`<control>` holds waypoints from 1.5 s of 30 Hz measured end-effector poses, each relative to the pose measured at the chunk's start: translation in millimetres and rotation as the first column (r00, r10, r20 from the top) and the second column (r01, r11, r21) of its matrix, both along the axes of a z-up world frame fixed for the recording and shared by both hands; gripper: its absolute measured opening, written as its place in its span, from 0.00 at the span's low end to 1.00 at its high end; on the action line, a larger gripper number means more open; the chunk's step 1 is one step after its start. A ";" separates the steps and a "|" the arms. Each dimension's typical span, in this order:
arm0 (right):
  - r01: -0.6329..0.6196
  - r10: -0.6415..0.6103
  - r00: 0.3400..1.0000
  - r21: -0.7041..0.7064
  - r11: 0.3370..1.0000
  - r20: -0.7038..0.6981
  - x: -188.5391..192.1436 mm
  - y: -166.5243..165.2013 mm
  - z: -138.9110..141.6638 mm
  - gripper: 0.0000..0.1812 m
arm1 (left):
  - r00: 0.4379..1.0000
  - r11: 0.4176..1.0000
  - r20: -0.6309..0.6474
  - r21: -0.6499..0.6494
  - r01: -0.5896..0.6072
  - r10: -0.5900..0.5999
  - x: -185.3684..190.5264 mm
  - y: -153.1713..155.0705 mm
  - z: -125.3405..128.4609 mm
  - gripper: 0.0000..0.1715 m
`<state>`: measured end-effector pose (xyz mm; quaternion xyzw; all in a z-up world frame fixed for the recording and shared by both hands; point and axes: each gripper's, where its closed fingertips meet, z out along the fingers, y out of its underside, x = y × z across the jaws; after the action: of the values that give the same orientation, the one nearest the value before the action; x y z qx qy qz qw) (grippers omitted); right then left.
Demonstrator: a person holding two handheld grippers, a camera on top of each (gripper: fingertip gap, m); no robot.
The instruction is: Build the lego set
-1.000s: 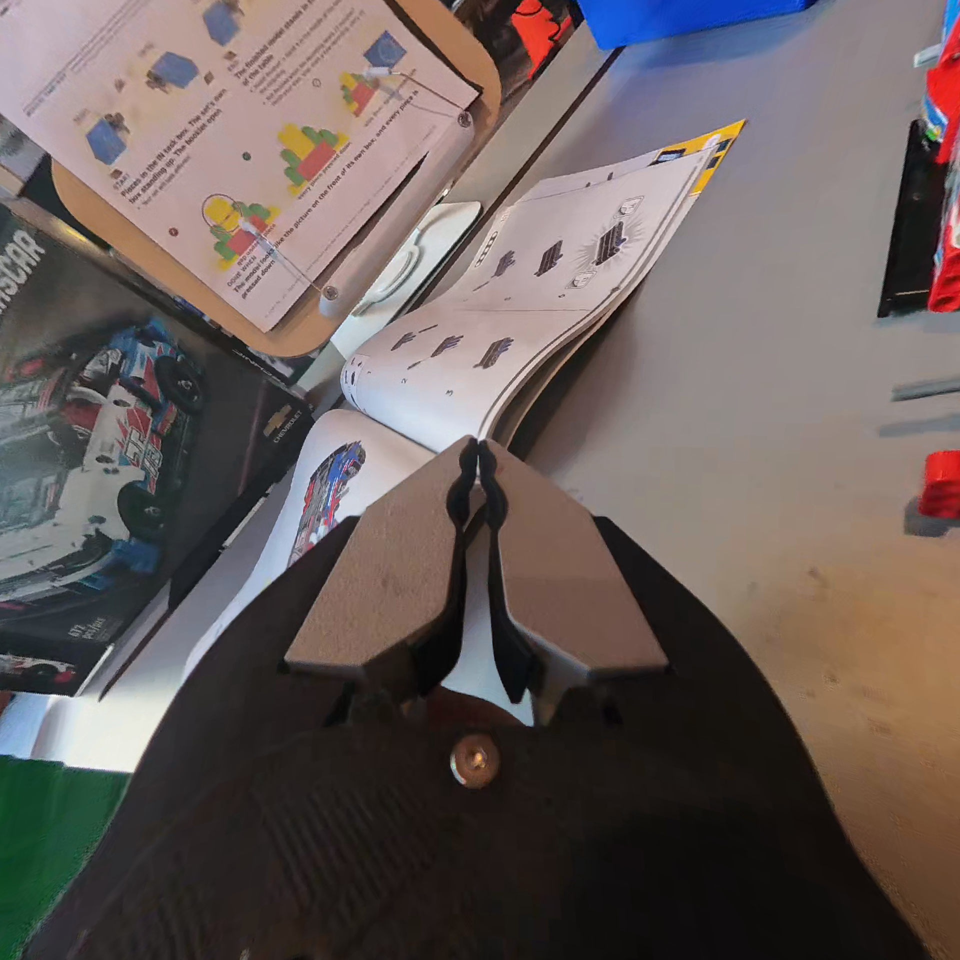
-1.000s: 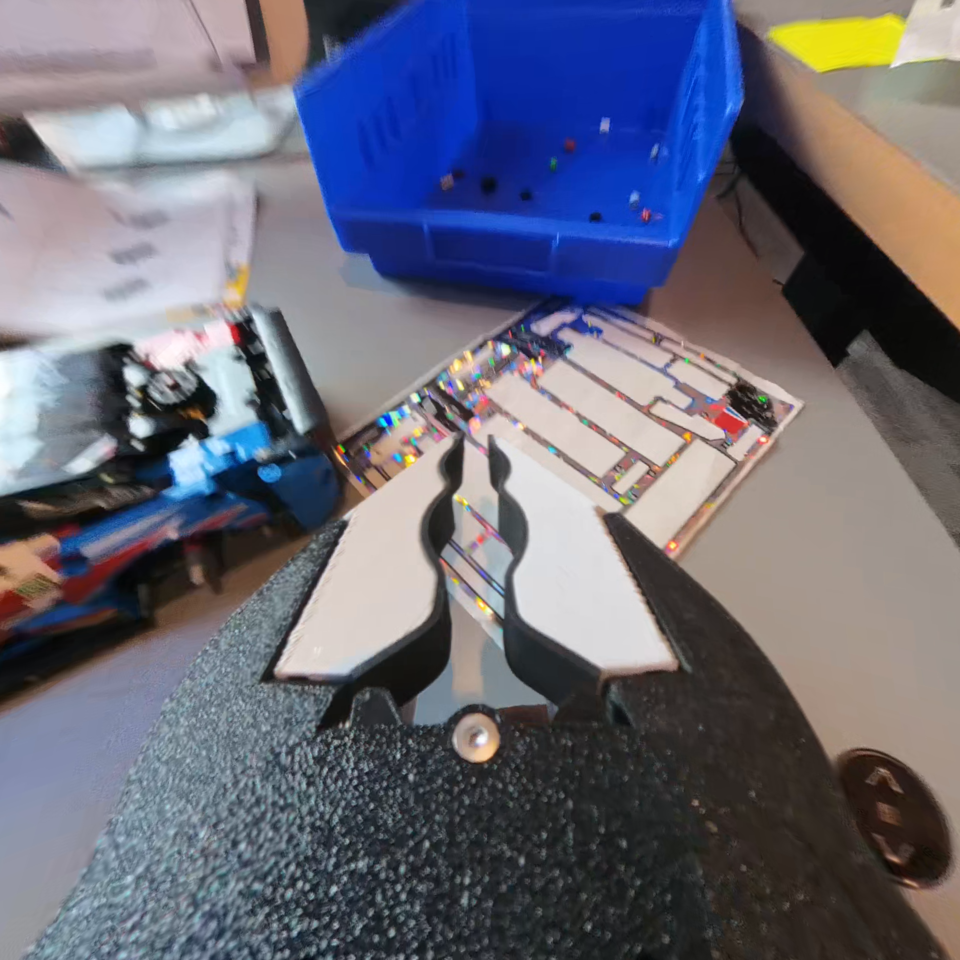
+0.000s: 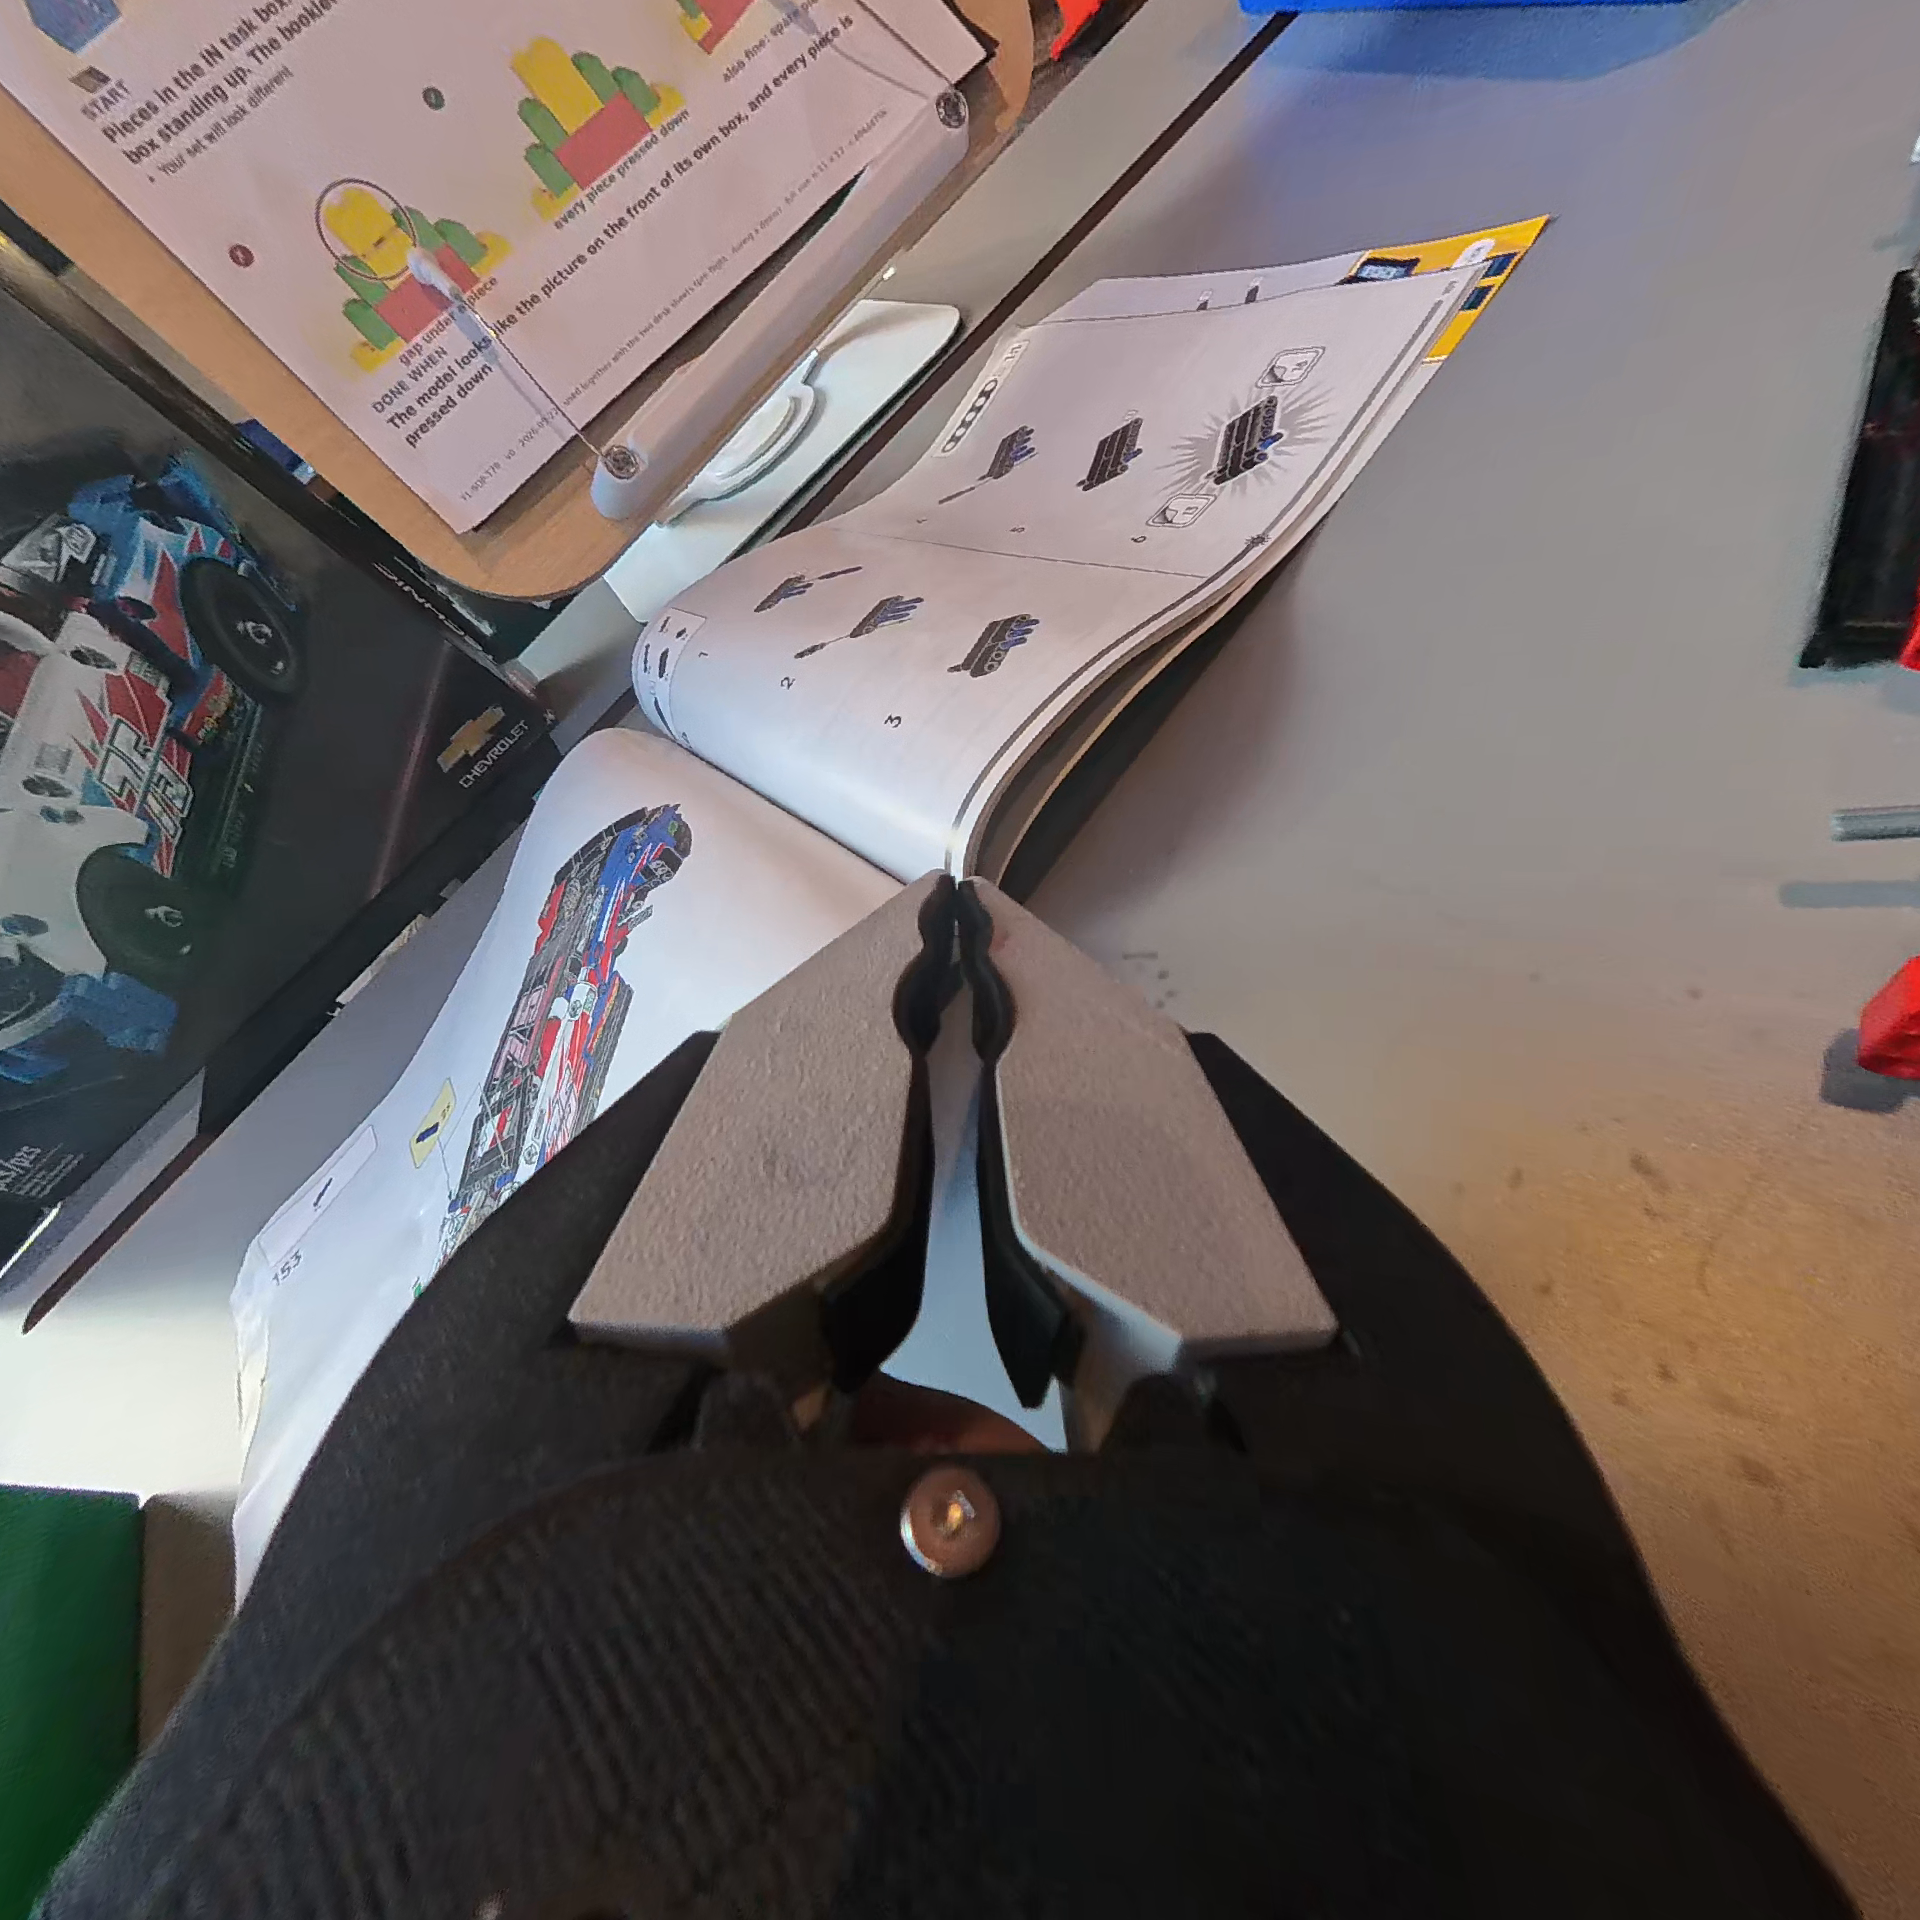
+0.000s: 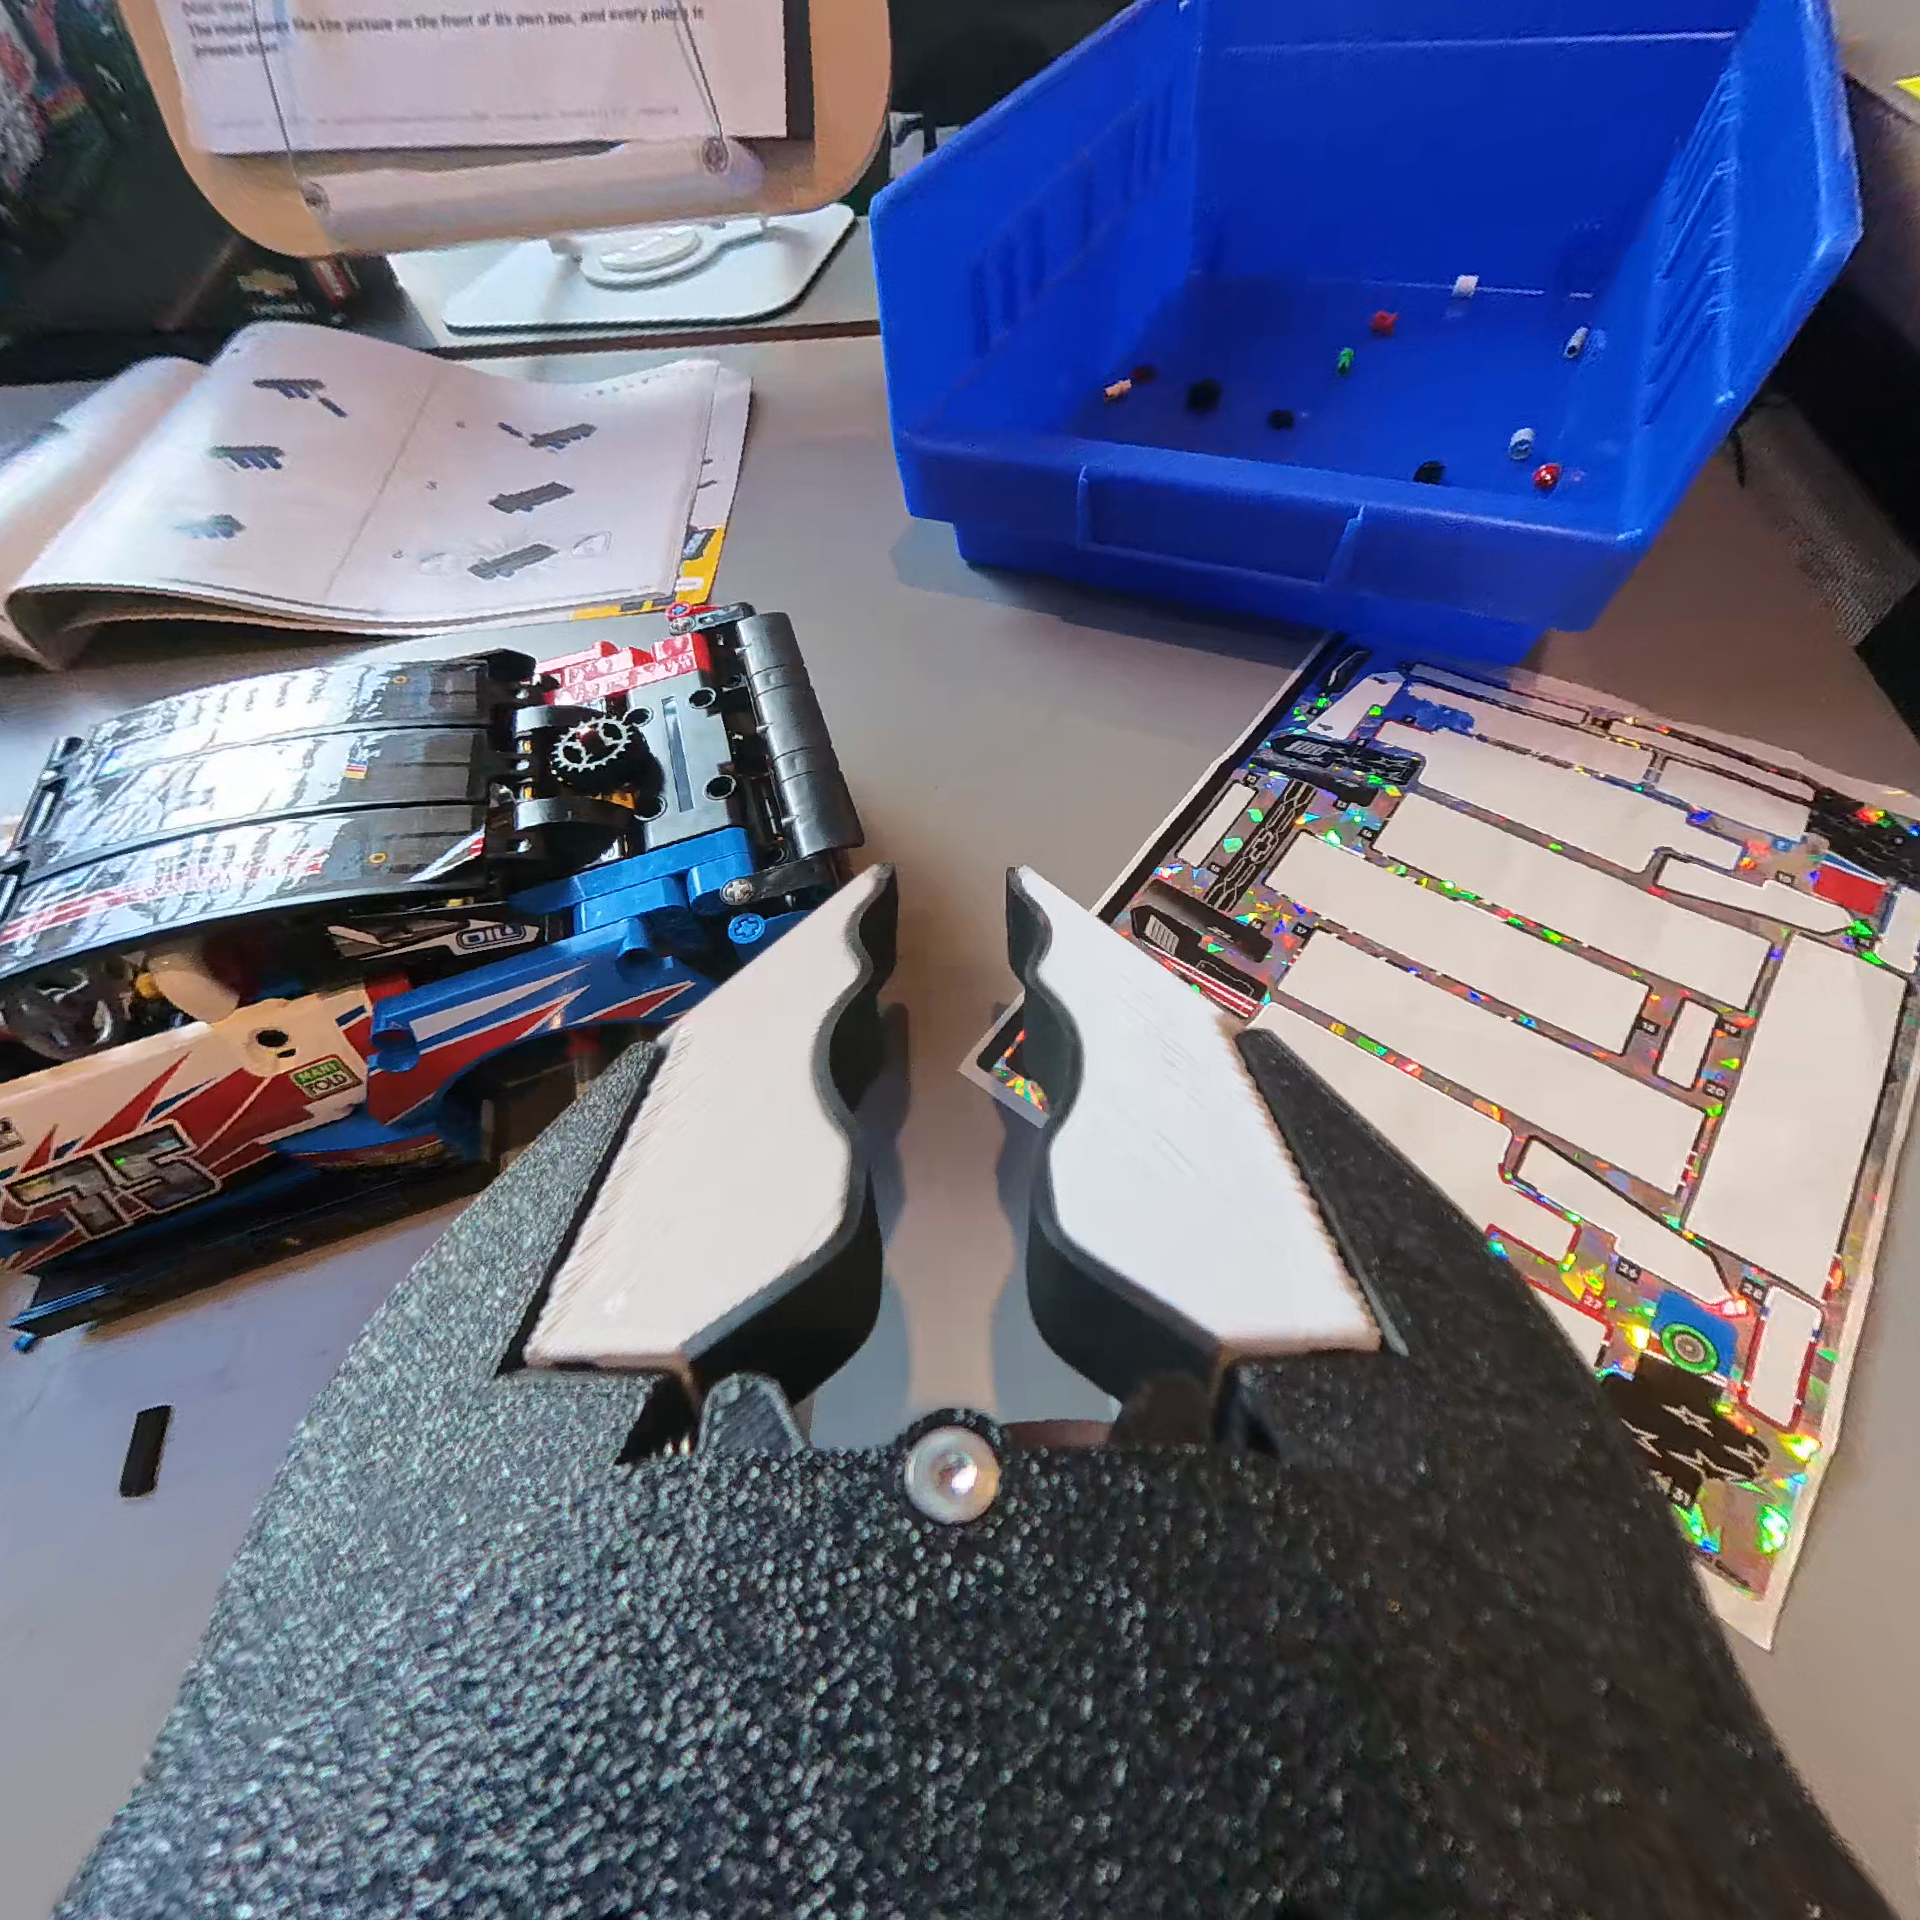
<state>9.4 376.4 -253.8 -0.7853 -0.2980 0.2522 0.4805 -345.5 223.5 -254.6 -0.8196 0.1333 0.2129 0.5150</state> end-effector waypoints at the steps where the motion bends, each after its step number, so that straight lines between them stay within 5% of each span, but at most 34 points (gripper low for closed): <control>1: -0.004 0.004 1.000 0.002 1.000 0.003 -0.6 -0.6 -0.1 0.12 | 1.000 1.000 -0.002 0.001 0.001 -0.001 0.2 0.1 0.2 0.00; 45: -0.032 0.032 0.999 -0.019 0.999 0.011 -5.0 -1.3 -4.4 0.12 | 1.000 1.000 -0.016 0.006 -0.025 0.025 -5.0 -0.1 1.1 0.00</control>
<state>4.4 375.1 -258.2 -0.7864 -0.3107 0.2584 0.4671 -350.5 223.4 -253.4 -0.8178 0.1267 0.2263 0.5138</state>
